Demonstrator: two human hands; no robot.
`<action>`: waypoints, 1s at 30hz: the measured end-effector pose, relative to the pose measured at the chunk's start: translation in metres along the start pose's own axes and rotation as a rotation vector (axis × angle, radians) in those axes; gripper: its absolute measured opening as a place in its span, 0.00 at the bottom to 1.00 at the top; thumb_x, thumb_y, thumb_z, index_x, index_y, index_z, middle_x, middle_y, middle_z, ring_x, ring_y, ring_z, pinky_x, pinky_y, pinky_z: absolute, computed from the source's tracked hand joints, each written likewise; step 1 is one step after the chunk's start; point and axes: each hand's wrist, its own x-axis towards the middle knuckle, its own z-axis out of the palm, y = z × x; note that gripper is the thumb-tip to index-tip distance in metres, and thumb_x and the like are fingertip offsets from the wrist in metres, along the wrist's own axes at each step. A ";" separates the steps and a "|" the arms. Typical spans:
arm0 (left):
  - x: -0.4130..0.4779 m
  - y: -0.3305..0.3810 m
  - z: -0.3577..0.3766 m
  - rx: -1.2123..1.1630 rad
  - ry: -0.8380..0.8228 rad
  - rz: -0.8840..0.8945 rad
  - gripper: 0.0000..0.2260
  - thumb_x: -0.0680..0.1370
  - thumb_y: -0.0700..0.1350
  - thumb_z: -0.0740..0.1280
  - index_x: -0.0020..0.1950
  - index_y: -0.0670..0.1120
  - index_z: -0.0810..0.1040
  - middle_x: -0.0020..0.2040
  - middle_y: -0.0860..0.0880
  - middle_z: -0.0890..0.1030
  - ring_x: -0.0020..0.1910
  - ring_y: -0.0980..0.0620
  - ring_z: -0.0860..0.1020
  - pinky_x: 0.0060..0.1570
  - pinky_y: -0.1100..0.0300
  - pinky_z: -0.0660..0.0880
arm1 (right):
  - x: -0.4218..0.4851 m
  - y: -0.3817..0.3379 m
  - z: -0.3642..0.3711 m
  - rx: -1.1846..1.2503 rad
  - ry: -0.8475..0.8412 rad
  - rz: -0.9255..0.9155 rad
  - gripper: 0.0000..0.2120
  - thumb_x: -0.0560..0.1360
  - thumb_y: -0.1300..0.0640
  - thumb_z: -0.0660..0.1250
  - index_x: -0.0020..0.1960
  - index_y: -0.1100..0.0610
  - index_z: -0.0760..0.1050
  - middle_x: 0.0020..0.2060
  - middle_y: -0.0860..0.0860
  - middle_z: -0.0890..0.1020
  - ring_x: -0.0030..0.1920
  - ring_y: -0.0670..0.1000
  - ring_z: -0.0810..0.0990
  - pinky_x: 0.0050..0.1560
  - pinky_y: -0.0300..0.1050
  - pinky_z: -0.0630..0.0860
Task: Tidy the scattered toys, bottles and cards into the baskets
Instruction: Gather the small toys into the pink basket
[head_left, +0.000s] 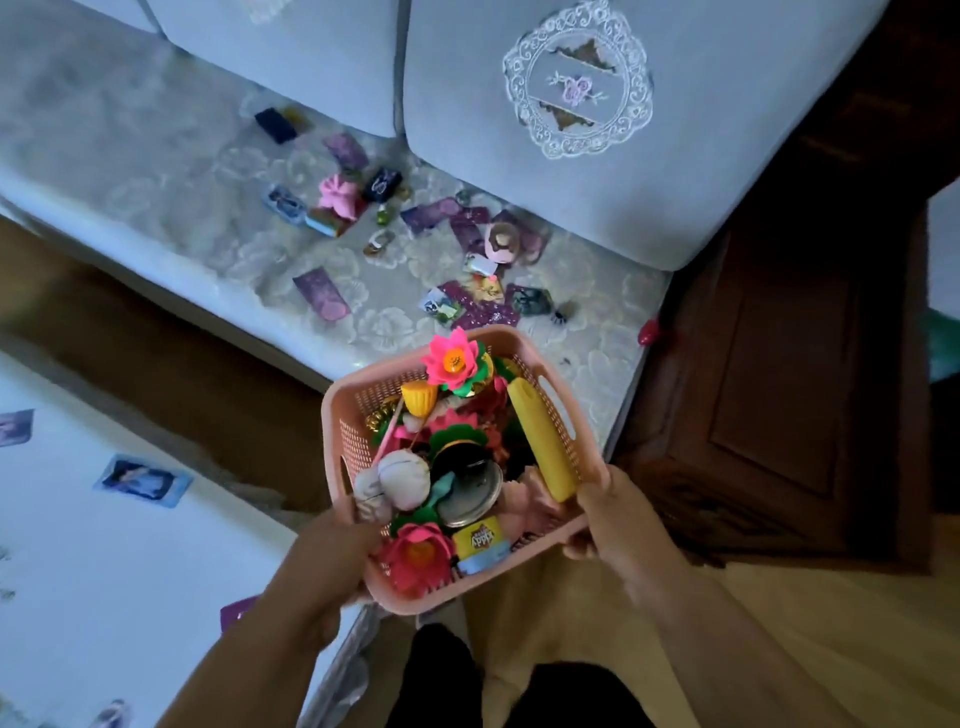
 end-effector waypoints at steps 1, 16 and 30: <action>0.010 0.008 0.003 0.005 0.015 -0.012 0.07 0.80 0.36 0.64 0.54 0.46 0.77 0.43 0.40 0.85 0.41 0.42 0.84 0.41 0.47 0.82 | 0.012 -0.008 -0.001 -0.003 -0.007 0.018 0.10 0.80 0.61 0.55 0.60 0.56 0.69 0.43 0.62 0.80 0.31 0.52 0.80 0.30 0.43 0.78; 0.164 0.084 0.075 0.013 0.079 -0.216 0.15 0.79 0.34 0.62 0.55 0.54 0.78 0.45 0.43 0.86 0.43 0.42 0.85 0.45 0.44 0.81 | 0.311 -0.070 -0.066 -0.832 0.178 -0.091 0.21 0.78 0.53 0.64 0.68 0.59 0.68 0.64 0.61 0.70 0.62 0.61 0.73 0.62 0.49 0.70; 0.198 0.121 0.123 -0.047 0.100 -0.260 0.05 0.78 0.39 0.67 0.52 0.45 0.81 0.41 0.40 0.86 0.41 0.40 0.84 0.42 0.50 0.78 | 0.440 -0.058 -0.115 -1.539 0.156 -0.064 0.14 0.77 0.59 0.61 0.63 0.54 0.69 0.61 0.56 0.70 0.63 0.61 0.68 0.60 0.49 0.72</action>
